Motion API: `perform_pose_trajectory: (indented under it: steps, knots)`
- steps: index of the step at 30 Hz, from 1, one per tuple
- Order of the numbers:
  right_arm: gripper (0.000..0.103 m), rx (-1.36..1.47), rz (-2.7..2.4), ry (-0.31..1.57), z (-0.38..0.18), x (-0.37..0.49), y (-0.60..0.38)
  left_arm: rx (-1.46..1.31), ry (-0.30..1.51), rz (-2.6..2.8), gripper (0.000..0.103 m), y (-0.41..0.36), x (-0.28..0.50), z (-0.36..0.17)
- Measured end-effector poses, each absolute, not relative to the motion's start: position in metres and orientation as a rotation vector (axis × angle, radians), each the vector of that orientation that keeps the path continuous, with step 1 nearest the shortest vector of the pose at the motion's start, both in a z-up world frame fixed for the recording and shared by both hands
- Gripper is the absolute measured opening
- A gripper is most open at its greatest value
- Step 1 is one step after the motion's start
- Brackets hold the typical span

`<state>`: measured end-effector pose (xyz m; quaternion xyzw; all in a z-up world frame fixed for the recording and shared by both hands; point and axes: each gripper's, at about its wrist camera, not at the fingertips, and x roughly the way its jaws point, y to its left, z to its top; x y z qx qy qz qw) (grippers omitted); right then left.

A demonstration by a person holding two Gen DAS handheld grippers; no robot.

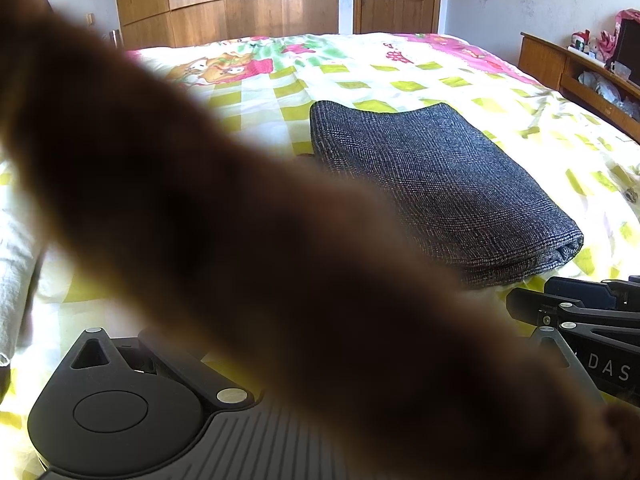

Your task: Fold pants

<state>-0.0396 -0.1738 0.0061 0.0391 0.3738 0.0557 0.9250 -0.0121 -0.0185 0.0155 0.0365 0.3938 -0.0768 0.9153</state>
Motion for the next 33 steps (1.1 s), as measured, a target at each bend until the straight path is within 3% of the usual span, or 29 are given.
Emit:
perform_pose_trajectory:
  steps: [33]
  knots:
    - [0.048, 0.078, 0.124, 0.775, 0.0030, -0.0371, -0.1752, 0.092, 0.820, -0.151, 0.103, -0.0230, -0.0146, 0.0162]
